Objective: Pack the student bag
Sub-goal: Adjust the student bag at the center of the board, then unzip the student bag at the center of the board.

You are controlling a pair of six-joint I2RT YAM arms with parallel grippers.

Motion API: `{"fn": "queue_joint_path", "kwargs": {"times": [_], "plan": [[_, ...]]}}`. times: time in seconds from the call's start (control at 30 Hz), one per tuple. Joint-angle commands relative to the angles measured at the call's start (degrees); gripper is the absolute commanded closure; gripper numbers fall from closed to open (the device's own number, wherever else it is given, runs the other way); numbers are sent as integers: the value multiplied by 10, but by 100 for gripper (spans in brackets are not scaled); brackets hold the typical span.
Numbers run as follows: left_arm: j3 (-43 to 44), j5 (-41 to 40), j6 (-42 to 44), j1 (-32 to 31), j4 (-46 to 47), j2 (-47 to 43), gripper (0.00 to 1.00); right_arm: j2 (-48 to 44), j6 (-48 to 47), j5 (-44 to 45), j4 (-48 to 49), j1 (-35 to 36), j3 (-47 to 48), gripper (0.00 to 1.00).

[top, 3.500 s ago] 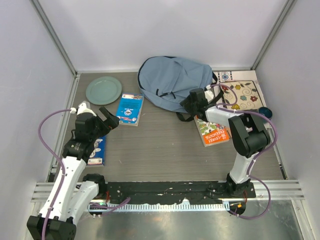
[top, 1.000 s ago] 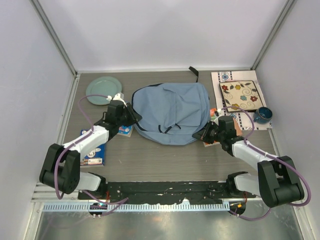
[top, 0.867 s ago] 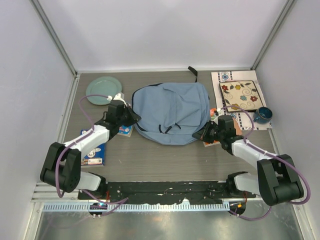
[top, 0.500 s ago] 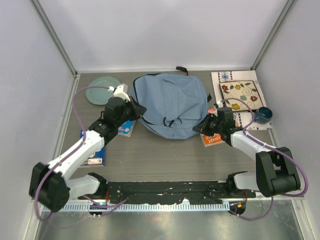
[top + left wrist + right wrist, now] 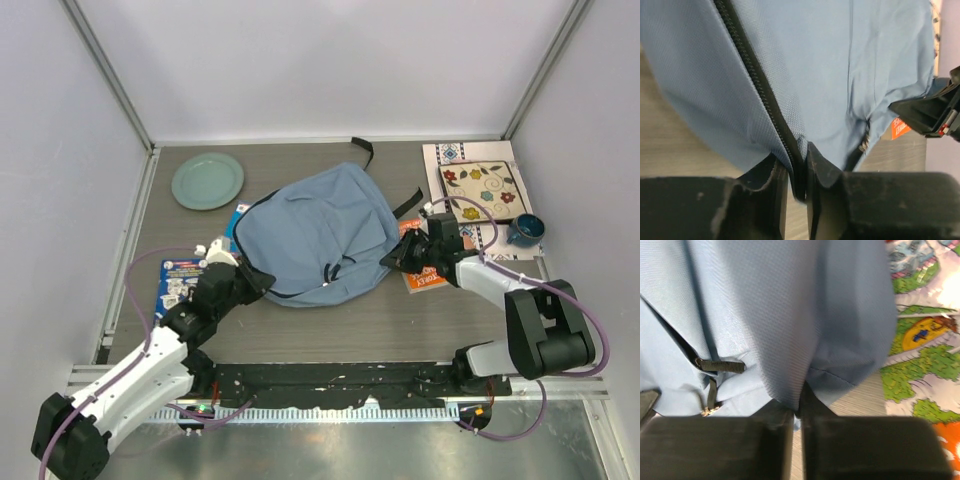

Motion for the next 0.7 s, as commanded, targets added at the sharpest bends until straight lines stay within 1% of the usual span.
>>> {"fn": "queue_joint_path", "kwargs": {"times": [0.0,0.07,0.1,0.13,0.2,0.23,0.27,0.3,0.37,0.4,0.47,0.53,0.6,0.67], "plan": [[-12,-24,-32,-6,-48,-37,69,6,-23,83,-32,-11,42,81],[9,-42,-11,-6,-90,-31,51,-20,-32,125,-58,-10,51,68],[18,-63,-2,-6,-131,-28,43,-33,-34,141,-89,-11,52,53],[40,-73,7,-6,-153,-24,36,-46,-33,161,-100,-11,48,47],[63,-92,23,-6,-203,-19,31,-92,-27,192,-123,-11,40,34],[85,-105,27,-6,-215,-19,28,-109,-23,198,-130,-12,32,33],[97,-111,30,-6,-224,-19,27,-123,-10,200,-136,-11,25,33],[110,-115,34,-6,-244,-23,26,-151,1,198,-145,-11,19,32],[146,-121,38,-6,-254,-29,24,-178,24,189,-151,-11,0,32],[157,-125,39,-6,-265,-29,24,-193,51,178,-149,-10,-7,32],[197,-127,44,-6,-281,-23,22,-224,73,164,-139,-9,-32,32],[233,-107,58,-7,-286,2,21,-236,103,156,-123,-2,-48,32],[263,-69,68,-7,-280,30,21,-235,120,159,-113,8,-54,32],[280,-45,86,-8,-273,78,21,-221,150,165,-105,20,-55,31]]}}
